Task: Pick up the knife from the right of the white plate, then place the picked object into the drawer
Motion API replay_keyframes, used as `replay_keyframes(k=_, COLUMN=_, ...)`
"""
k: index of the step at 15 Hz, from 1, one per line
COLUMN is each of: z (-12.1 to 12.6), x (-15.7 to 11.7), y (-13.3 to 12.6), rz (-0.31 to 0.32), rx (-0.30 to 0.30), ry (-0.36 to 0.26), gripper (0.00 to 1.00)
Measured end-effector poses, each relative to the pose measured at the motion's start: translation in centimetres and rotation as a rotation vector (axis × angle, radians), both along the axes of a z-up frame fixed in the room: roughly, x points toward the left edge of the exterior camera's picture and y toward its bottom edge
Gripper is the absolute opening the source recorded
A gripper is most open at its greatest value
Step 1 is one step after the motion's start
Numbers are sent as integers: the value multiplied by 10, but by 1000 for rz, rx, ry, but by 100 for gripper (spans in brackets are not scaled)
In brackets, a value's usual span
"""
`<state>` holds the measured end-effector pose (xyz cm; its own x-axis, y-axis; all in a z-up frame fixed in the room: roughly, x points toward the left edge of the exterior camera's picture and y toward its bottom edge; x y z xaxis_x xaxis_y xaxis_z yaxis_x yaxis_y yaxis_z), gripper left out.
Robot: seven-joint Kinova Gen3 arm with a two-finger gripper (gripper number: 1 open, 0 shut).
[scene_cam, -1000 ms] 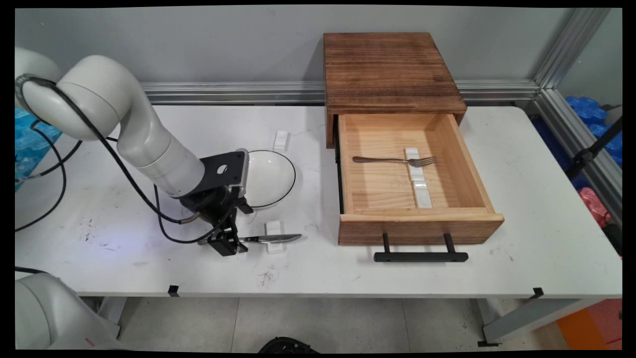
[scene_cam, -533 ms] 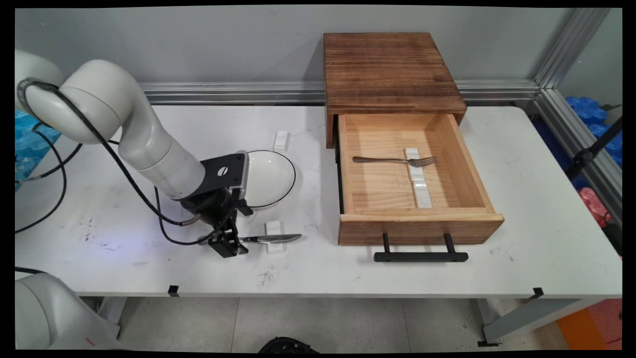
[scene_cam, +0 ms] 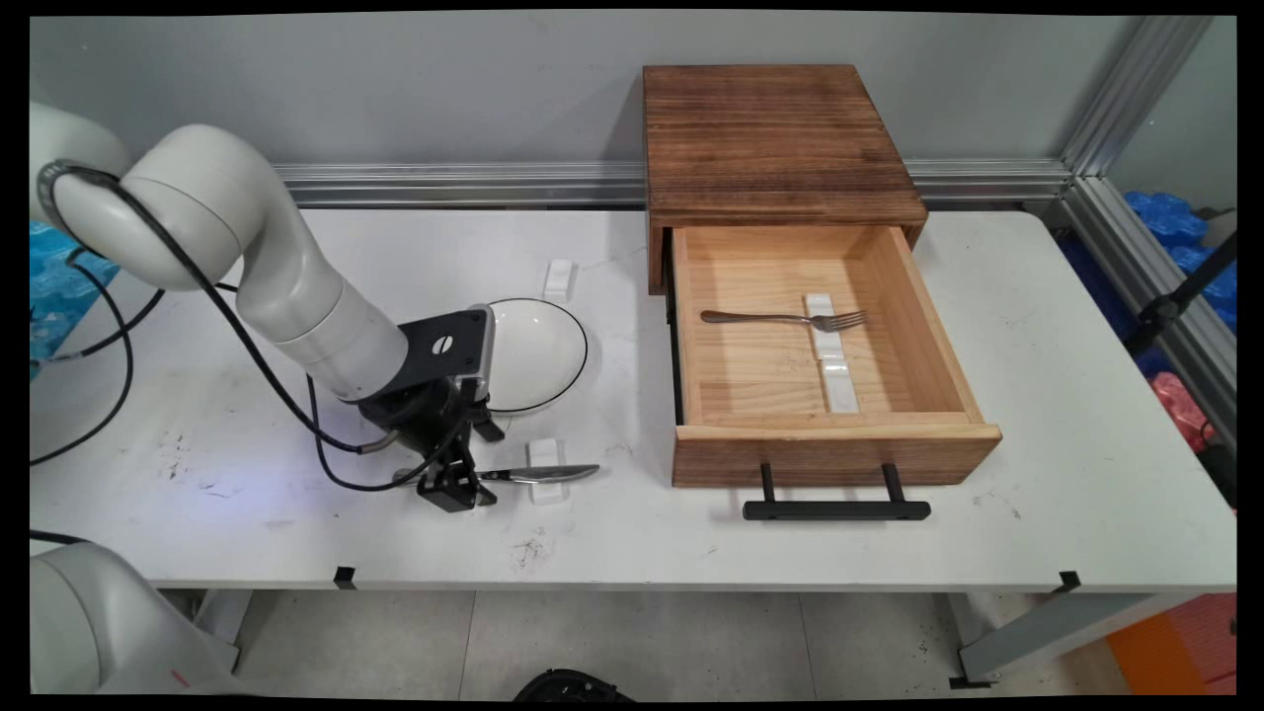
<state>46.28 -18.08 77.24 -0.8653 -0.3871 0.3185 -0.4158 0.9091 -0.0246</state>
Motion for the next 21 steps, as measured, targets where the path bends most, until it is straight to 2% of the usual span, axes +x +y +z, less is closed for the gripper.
replay_keyframes(k=13, z=5, x=0, y=8, rz=-13, rx=25, ry=13, gripper=0)
replay_keyframes(k=21, z=24, x=1, y=9, rz=-13, rx=30, ry=21, gripper=0)
